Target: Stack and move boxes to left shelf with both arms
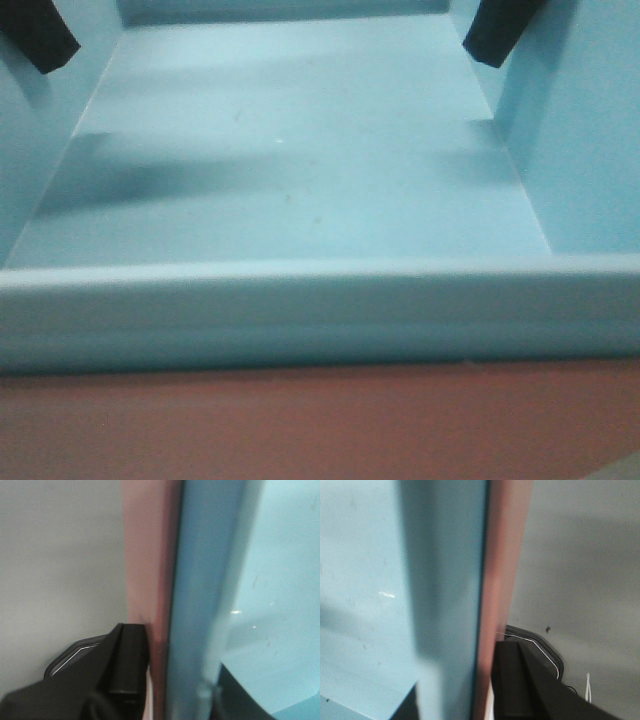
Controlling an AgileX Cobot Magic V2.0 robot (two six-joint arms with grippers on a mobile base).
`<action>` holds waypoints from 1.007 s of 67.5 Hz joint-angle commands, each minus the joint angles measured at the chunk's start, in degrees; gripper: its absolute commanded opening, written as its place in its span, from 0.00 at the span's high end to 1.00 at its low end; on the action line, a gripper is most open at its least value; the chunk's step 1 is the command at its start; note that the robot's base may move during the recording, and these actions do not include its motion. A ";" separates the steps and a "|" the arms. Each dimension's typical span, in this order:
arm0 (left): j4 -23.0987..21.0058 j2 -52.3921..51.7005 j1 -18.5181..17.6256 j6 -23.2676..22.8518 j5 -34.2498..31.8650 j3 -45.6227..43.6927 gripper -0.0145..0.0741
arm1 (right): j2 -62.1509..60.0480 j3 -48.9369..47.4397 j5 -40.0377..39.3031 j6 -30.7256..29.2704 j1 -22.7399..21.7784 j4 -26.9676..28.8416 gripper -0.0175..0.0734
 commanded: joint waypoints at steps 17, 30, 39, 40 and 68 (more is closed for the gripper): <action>-1.09 -2.53 0.03 1.44 -2.37 -2.09 0.84 | -2.39 -1.42 -0.62 -1.65 -0.89 -4.49 0.74; -1.32 -2.53 0.03 1.44 -2.37 -2.09 0.84 | -2.39 -1.42 -0.62 -1.65 -0.89 -4.49 0.74; -1.43 -2.53 0.03 1.44 -2.37 -2.09 0.84 | -2.39 -1.42 -0.62 -1.65 -0.89 -4.49 0.74; -1.57 -2.53 0.03 1.44 -2.37 -2.09 0.84 | -2.39 -1.42 -0.62 -1.65 -0.89 -4.49 0.74; -2.22 -2.53 0.03 1.44 -2.37 -2.09 0.84 | -2.39 -1.42 -0.62 -1.65 -0.89 -4.49 0.74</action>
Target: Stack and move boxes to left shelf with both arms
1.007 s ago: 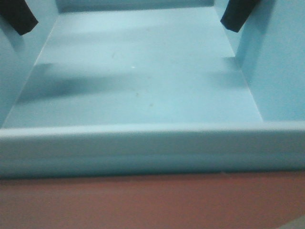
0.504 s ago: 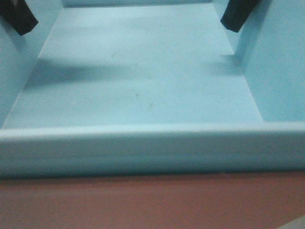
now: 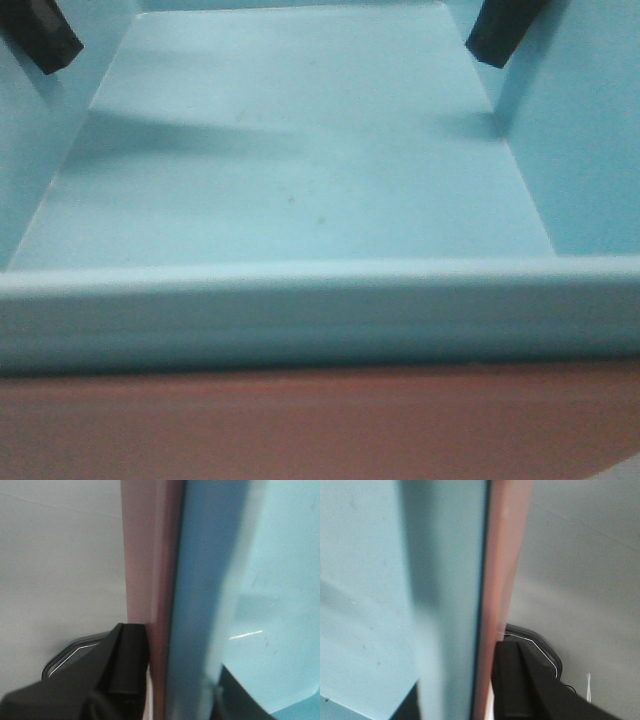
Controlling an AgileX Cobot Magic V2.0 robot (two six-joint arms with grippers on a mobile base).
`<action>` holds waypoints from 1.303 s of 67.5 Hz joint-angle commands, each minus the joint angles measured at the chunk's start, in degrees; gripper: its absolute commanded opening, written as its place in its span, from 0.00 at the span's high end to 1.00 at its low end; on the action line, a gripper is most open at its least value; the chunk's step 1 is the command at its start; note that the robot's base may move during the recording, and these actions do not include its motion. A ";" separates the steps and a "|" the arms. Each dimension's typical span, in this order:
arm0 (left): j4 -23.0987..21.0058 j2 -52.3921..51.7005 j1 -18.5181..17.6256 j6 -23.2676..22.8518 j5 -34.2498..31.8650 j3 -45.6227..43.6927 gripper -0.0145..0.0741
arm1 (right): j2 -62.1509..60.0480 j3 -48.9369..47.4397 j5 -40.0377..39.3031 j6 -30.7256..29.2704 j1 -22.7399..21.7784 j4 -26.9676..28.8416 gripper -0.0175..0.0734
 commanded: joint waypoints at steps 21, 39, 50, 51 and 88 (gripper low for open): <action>-1.78 -2.53 0.03 1.44 -2.37 -2.09 0.84 | -2.29 -1.42 -0.79 -1.65 -0.89 -4.30 0.74; -2.42 -2.53 0.03 1.44 -2.37 -2.09 0.84 | -2.29 -1.42 -0.79 -1.65 -0.89 -4.30 0.74; -2.67 -2.53 0.03 1.44 -2.37 -2.09 0.84 | -2.29 -1.42 -0.79 -1.65 -0.89 -4.30 0.74; -2.67 -2.53 0.03 1.44 -2.37 -2.09 0.84 | -2.29 -1.42 -0.79 -1.65 -0.89 -4.30 0.74; -2.78 -2.53 0.03 1.44 -2.37 -2.09 0.84 | -2.29 -1.42 -0.79 -1.65 -0.89 -4.30 0.74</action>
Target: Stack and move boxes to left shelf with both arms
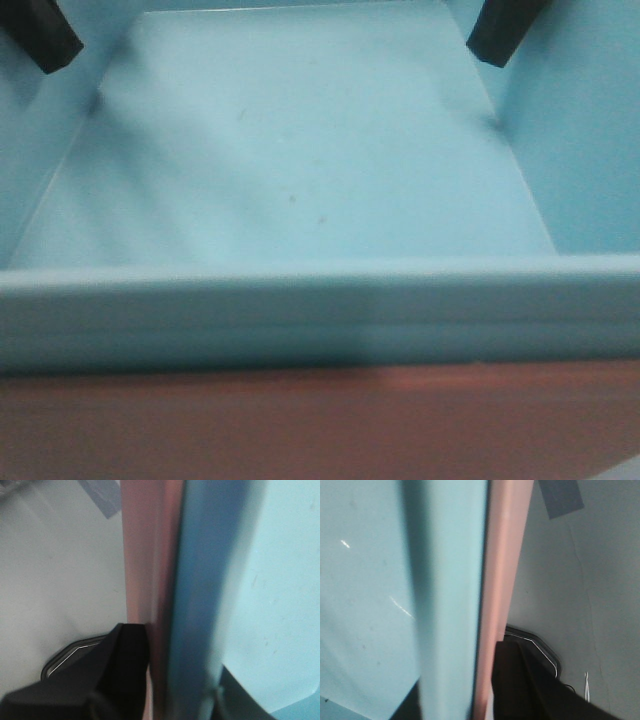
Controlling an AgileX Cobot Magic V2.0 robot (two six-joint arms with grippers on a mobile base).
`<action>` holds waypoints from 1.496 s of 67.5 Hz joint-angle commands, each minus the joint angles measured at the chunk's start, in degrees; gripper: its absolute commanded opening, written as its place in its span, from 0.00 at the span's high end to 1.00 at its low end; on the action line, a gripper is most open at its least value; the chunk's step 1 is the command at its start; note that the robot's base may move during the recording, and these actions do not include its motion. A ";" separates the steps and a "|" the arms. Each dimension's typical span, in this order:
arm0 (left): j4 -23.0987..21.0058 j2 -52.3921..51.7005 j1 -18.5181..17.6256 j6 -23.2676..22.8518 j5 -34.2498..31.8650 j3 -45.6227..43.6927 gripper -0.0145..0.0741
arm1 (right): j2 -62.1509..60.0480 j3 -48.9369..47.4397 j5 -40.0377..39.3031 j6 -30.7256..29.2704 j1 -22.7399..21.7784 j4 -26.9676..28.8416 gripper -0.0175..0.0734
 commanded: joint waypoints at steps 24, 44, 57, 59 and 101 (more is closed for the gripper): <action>-2.40 -2.53 0.03 1.33 -2.37 -2.09 0.84 | -2.29 -1.42 -0.88 -1.65 -0.89 -4.17 0.74; -2.40 -2.53 0.03 1.33 -2.37 -2.09 0.84 | -2.29 -1.42 -0.88 -1.65 -0.89 -4.17 0.74; -2.40 -2.53 0.03 1.33 -2.37 -2.09 0.84 | -2.29 -1.42 -0.88 -1.65 -0.89 -4.17 0.74; -2.40 -2.53 0.03 1.33 -2.37 -2.09 0.84 | -2.29 -1.42 -0.88 -1.65 -0.89 -4.17 0.74; -2.40 -2.53 0.03 1.33 -2.37 -2.09 0.84 | -2.29 -1.42 -0.94 -1.65 -0.89 -4.17 0.74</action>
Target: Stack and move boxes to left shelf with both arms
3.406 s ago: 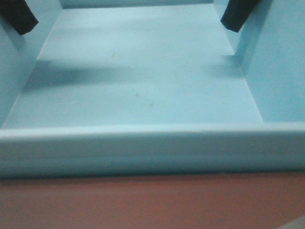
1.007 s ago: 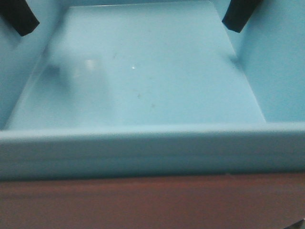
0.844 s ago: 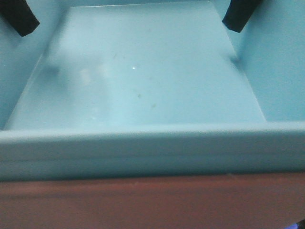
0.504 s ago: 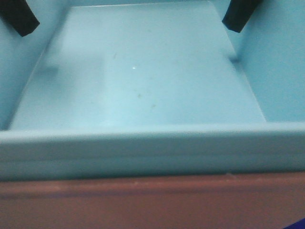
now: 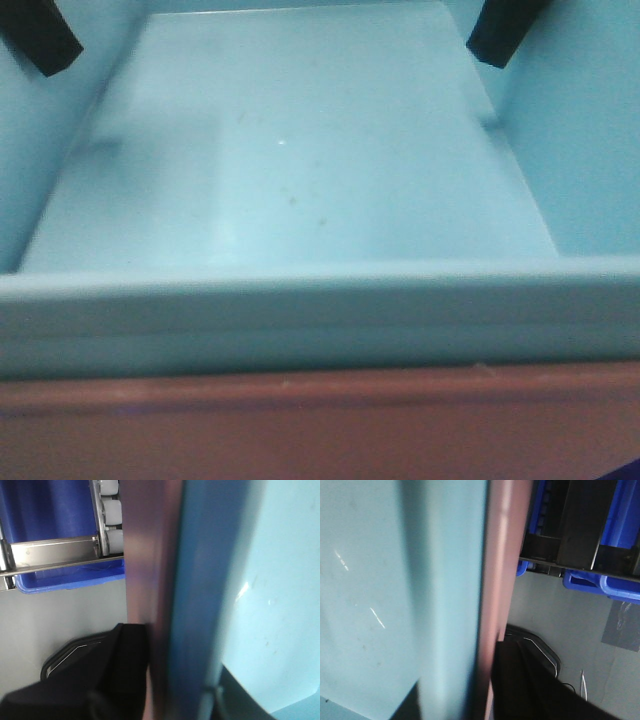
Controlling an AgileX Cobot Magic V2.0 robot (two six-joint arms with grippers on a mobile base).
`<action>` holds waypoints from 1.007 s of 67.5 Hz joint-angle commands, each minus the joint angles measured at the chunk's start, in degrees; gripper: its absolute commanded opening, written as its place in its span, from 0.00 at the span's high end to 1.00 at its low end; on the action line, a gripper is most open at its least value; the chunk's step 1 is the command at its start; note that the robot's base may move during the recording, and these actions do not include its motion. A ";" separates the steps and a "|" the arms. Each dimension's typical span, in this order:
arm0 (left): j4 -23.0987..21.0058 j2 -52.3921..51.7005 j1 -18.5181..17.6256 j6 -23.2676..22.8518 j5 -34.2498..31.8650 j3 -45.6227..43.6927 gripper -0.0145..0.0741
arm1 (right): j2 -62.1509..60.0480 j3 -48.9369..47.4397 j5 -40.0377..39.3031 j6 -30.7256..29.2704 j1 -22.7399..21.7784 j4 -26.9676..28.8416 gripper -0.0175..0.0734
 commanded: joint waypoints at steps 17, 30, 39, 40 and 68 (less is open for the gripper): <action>-2.40 -2.53 0.03 1.33 -2.37 -2.33 0.84 | -2.29 -1.42 -1.08 -1.65 -0.89 -4.17 0.74; -2.40 -2.53 0.03 1.33 -2.37 -2.33 0.84 | -2.29 -1.42 -1.08 -1.65 -0.89 -4.17 0.74; -2.40 -2.53 0.03 1.33 -2.37 -2.33 0.84 | -2.29 -1.42 -1.08 -1.65 -0.89 -4.17 0.74; -2.40 -2.53 0.03 1.33 -2.37 -2.33 0.84 | -2.29 -1.42 -1.08 -1.65 -0.89 -4.17 0.74; -2.40 -2.53 0.03 1.33 -2.47 -2.33 0.84 | -2.29 -1.42 -1.08 -1.65 -0.89 -4.17 0.74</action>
